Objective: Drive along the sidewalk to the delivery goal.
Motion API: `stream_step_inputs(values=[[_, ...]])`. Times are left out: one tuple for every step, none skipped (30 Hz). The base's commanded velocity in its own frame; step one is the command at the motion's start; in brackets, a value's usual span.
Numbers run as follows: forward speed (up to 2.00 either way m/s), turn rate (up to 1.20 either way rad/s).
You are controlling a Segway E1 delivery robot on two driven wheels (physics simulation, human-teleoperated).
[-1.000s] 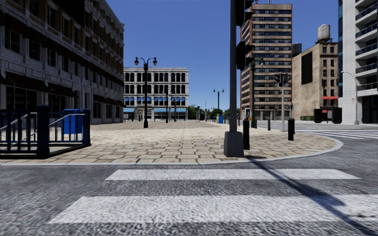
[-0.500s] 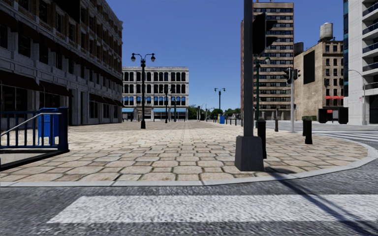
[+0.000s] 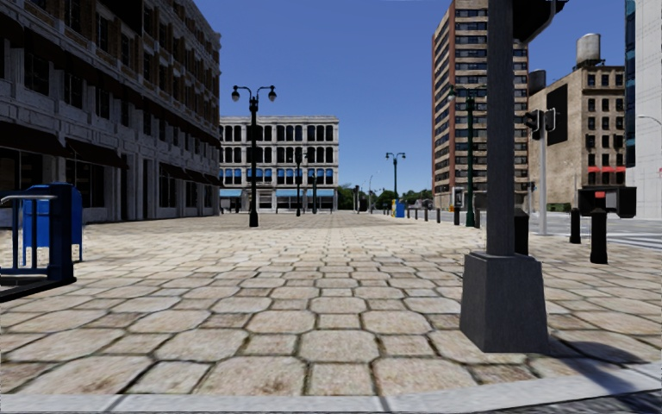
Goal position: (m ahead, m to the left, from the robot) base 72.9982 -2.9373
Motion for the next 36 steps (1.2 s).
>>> stream_step_inputs(values=[[2.0, 0.0], [2.0, 0.0], [2.0, 0.0], [2.0, 0.0], [2.0, 0.0], [2.0, 0.0], [2.0, 0.0], [2.0, 0.0], [2.0, 0.0], [2.0, 0.0], [2.0, 0.0], [2.0, 0.0], [2.0, 0.0], [2.0, 0.0], [2.0, 0.0], [2.0, 0.0], [2.0, 0.0], [2.0, 0.0], [2.0, 0.0], [2.0, 0.0], [2.0, 0.0], [2.0, 0.0], [2.0, 0.0], [2.0, 0.0], [2.0, 0.0], [2.0, 0.0], [2.0, 0.0], [2.0, 0.0], [2.0, 0.0], [2.0, 0.0], [2.0, 0.0], [2.0, 0.0], [2.0, 0.0], [2.0, 0.0], [2.0, 0.0], [2.0, 0.0]])
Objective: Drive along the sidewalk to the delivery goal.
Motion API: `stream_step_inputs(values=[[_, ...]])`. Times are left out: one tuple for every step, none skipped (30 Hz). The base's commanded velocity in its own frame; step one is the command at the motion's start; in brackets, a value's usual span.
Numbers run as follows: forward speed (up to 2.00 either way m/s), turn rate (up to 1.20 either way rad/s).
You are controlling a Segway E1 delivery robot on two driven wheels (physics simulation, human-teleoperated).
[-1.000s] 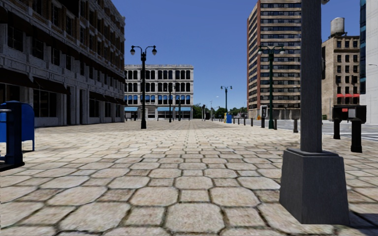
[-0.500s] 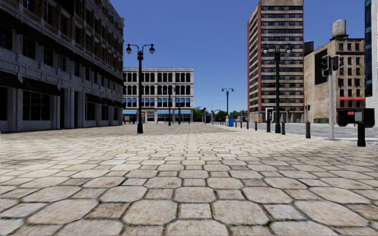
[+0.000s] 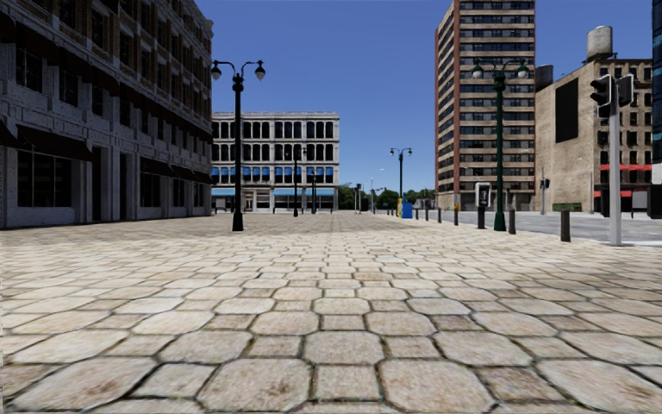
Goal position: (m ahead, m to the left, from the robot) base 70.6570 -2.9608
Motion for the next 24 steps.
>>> stream_step_inputs(values=[[2.0, 0.0], [2.0, 0.0], [2.0, 0.0], [2.0, 0.0], [2.0, 0.0], [2.0, 0.0], [2.0, 0.0], [2.0, 0.0], [2.0, 0.0], [2.0, 0.0], [2.0, 0.0], [2.0, 0.0], [2.0, 0.0], [2.0, 0.0], [2.0, 0.0], [2.0, 0.0], [2.0, 0.0], [2.0, 0.0], [2.0, 0.0], [2.0, 0.0], [2.0, 0.0], [2.0, 0.0], [2.0, 0.0], [2.0, 0.0]])
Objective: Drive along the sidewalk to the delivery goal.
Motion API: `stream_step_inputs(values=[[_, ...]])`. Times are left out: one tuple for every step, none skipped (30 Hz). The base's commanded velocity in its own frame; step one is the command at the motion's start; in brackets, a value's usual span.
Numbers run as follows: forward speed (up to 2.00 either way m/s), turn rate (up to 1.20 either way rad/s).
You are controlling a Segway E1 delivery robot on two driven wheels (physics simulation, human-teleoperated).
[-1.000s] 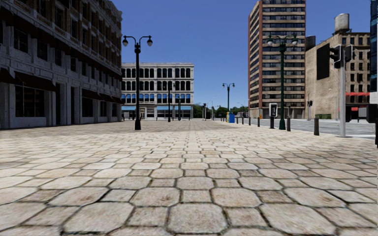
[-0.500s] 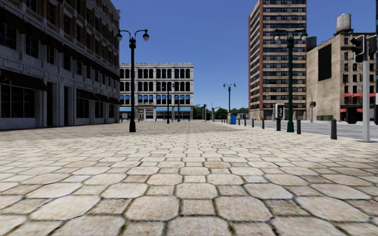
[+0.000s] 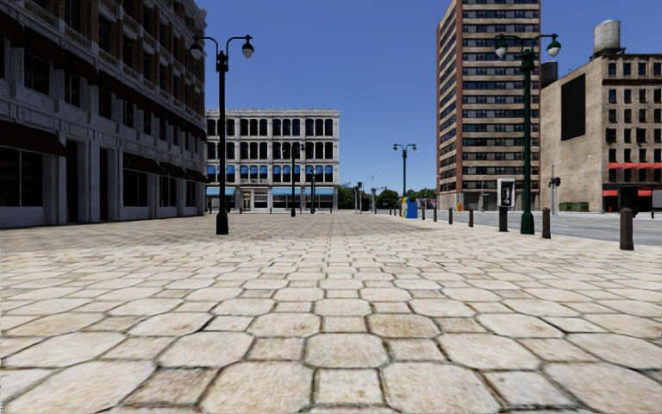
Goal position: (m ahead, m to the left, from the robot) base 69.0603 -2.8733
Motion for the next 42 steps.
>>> stream_step_inputs(values=[[2.0, 0.0], [2.0, 0.0], [2.0, 0.0], [2.0, 0.0], [2.0, 0.0], [2.0, 0.0], [2.0, 0.0], [2.0, 0.0], [2.0, 0.0], [2.0, 0.0], [2.0, 0.0], [2.0, 0.0], [2.0, 0.0], [2.0, 0.0], [2.0, 0.0], [2.0, 0.0], [2.0, 0.0], [2.0, 0.0], [2.0, 0.0], [2.0, 0.0], [2.0, 0.0], [2.0, 0.0], [2.0, 0.0], [2.0, 0.0], [2.0, 0.0], [2.0, 0.0], [2.0, 0.0], [2.0, 0.0], [2.0, 0.0], [2.0, 0.0], [2.0, 0.0], [2.0, 0.0], [2.0, 0.0], [2.0, 0.0], [2.0, 0.0], [2.0, 0.0], [2.0, 0.0], [2.0, 0.0], [2.0, 0.0], [2.0, 0.0], [2.0, 0.0], [2.0, 0.0]])
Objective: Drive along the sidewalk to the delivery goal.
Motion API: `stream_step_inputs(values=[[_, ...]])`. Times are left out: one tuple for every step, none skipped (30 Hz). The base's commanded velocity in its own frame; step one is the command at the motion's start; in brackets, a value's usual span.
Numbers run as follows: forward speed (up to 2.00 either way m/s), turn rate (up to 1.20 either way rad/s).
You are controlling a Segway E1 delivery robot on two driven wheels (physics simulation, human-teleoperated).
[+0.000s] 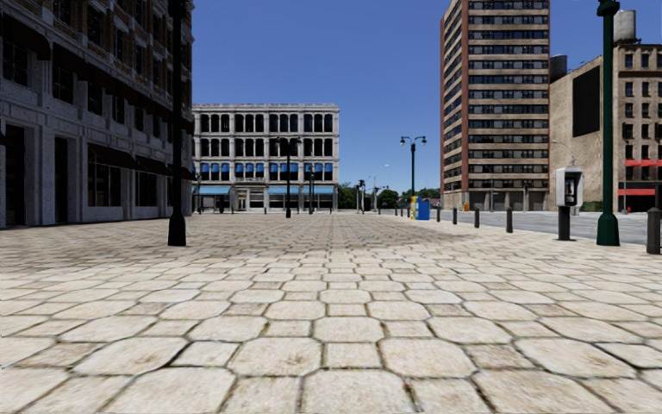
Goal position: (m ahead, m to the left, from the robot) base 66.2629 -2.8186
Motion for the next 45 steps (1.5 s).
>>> stream_step_inputs(values=[[2.0, 0.0], [2.0, 0.0], [2.0, 0.0], [2.0, 0.0], [2.0, 0.0], [2.0, 0.0], [2.0, 0.0], [2.0, 0.0], [2.0, 0.0], [2.0, 0.0], [2.0, 0.0], [2.0, 0.0], [2.0, 0.0], [2.0, 0.0], [2.0, 0.0], [2.0, 0.0], [2.0, 0.0], [2.0, 0.0], [2.0, 0.0], [2.0, 0.0], [2.0, 0.0], [2.0, 0.0], [2.0, 0.0], [2.0, 0.0], [2.0, 0.0], [2.0, 0.0], [2.0, 0.0], [2.0, 0.0], [2.0, 0.0], [2.0, 0.0], [2.0, 0.0], [2.0, 0.0], [2.0, 0.0], [2.0, 0.0], [2.0, 0.0], [2.0, 0.0], [2.0, 0.0], [2.0, 0.0], [2.0, 0.0], [2.0, 0.0], [2.0, 0.0], [2.0, 0.0], [2.0, 0.0], [2.0, 0.0], [2.0, 0.0]])
